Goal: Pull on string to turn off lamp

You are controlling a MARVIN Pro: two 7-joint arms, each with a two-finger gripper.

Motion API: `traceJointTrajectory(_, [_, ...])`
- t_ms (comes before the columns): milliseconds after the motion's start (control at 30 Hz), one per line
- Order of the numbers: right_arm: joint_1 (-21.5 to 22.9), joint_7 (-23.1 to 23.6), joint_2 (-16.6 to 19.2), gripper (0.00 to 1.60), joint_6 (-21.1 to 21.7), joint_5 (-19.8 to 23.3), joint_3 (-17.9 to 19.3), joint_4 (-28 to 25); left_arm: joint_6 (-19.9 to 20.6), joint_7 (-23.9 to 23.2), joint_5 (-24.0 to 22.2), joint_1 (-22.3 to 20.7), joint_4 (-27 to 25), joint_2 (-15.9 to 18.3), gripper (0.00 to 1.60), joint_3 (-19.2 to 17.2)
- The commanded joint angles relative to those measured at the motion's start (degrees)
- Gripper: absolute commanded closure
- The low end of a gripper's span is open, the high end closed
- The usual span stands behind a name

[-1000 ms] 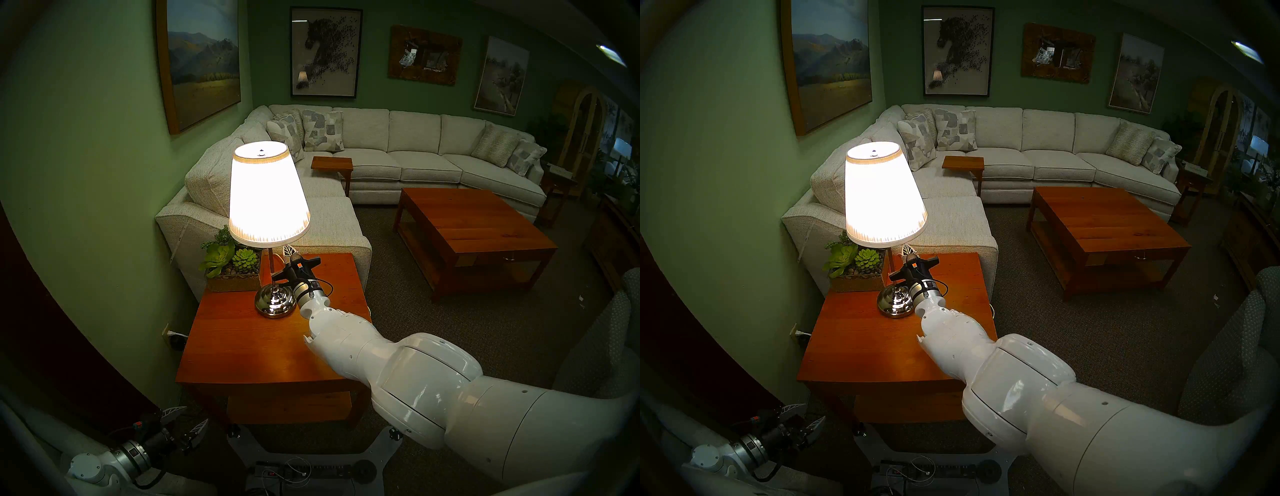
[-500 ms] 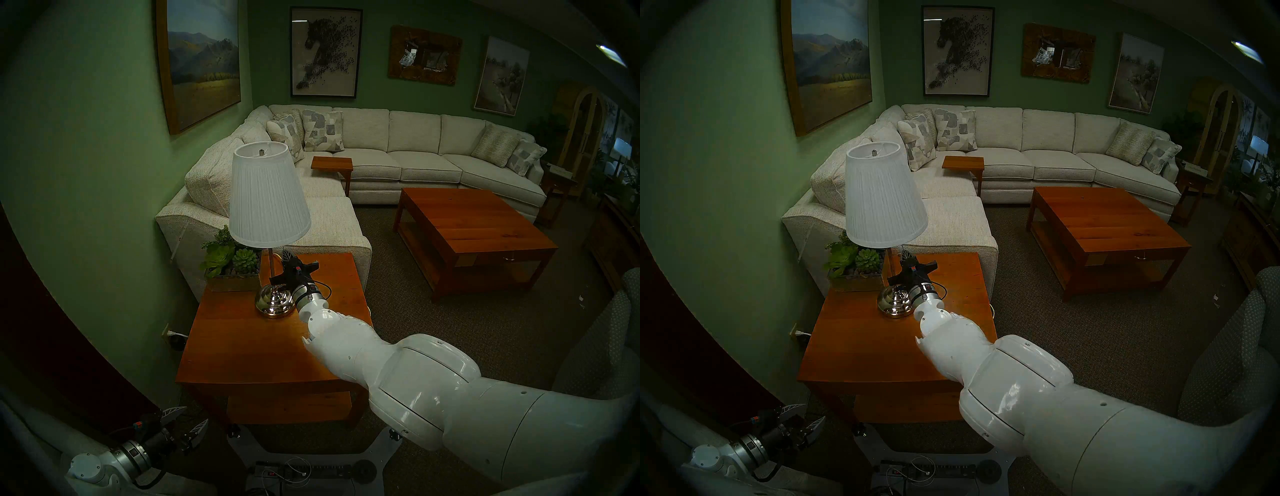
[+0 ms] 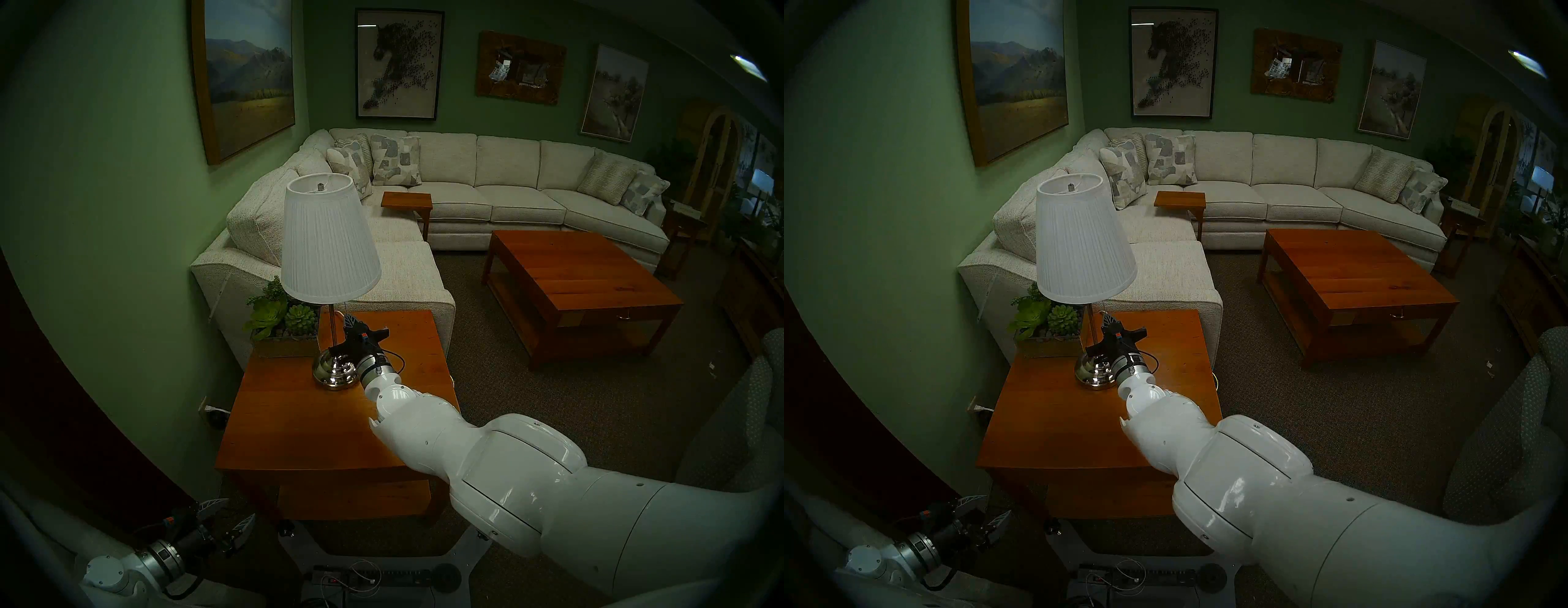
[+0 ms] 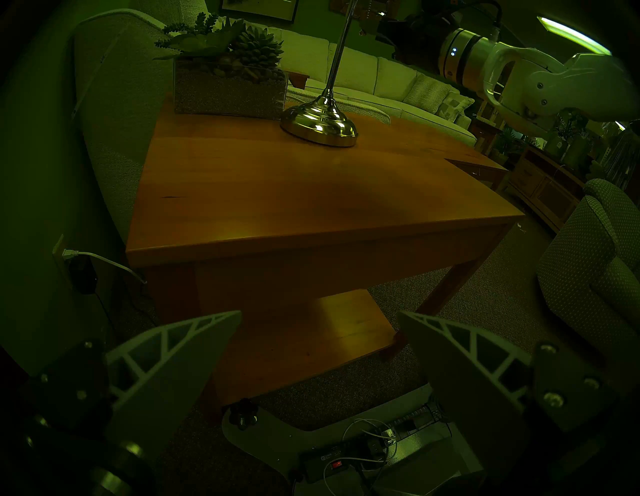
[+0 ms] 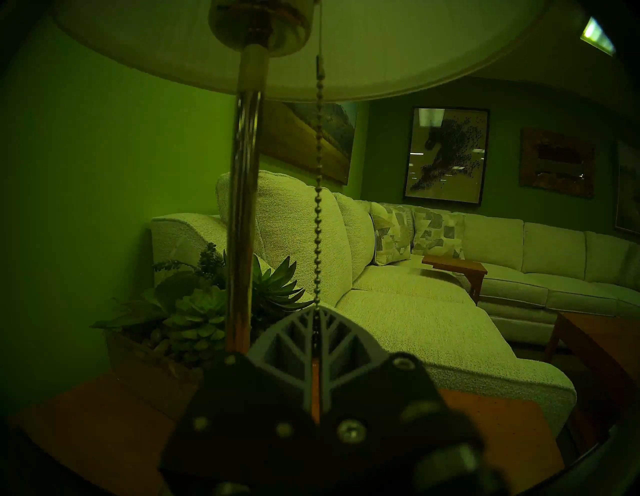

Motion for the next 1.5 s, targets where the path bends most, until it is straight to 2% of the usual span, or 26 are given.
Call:
traceJointTrajectory(0, [3.31,0.33,-0.05,1.6,-0.78,0.06,0.2,-1.3,-0.26,-0.14,-0.12,-0.08,-0.73,0.15,0.0,-0.25])
traceJointTrajectory(667, [4.1,0.9,-0.93,1.6,-3.64,-0.01,0.15,-1.76,-0.29,-0.17,-0.15,0.0,-0.85,0.16,0.0,-0.29])
traceJointTrajectory(700, [3.96,0.89,-0.95,1.27,-3.81,-0.04,0.14,-1.72,-0.29,-0.17,-0.15,0.01,-0.86,0.16,0.0,-0.3])
traceJointTrajectory(733, [3.58,0.86,-0.94,0.81,-4.27,-0.15,0.08,-1.63,-0.3,-0.18,-0.15,0.03,-0.89,0.16,0.0,-0.3])
traceJointTrajectory(767, [3.58,0.86,-0.94,0.81,-4.27,-0.15,0.08,-1.63,-0.3,-0.18,-0.15,0.03,-0.89,0.16,0.0,-0.3])
traceJointTrajectory(800, [3.34,0.77,-0.92,0.55,-4.63,-0.22,0.04,-1.59,-0.3,-0.18,-0.16,0.04,-0.9,0.15,0.0,-0.31])
traceJointTrajectory(833, [2.85,0.56,-0.82,0.16,-5.57,-0.35,-0.03,-1.57,-0.31,-0.18,-0.16,0.06,-0.94,0.15,0.0,-0.32])
traceJointTrajectory(967, [2.27,-0.18,-0.75,0.06,-7.5,-0.64,-0.3,-1.7,-0.31,-0.18,-0.18,0.12,-1.01,0.15,0.0,-0.35])
traceJointTrajectory(1133, [1.1,-1.81,-0.2,0.04,-11.93,-1.26,-1.04,-2.28,-0.32,-0.17,-0.2,0.23,-1.16,0.15,0.0,-0.41])
traceJointTrajectory(1333, [-2.43,-6.14,2.36,0.06,-13.07,-3.39,-2.52,-7.15,-0.3,-0.11,-0.22,0.4,-1.38,0.13,0.0,-0.49])
traceJointTrajectory(1467, [-5.01,-8.95,2.71,0.08,-13.07,-5.18,-3.53,-9.67,-0.29,-0.11,-0.21,0.39,-1.36,0.13,0.0,-0.48])
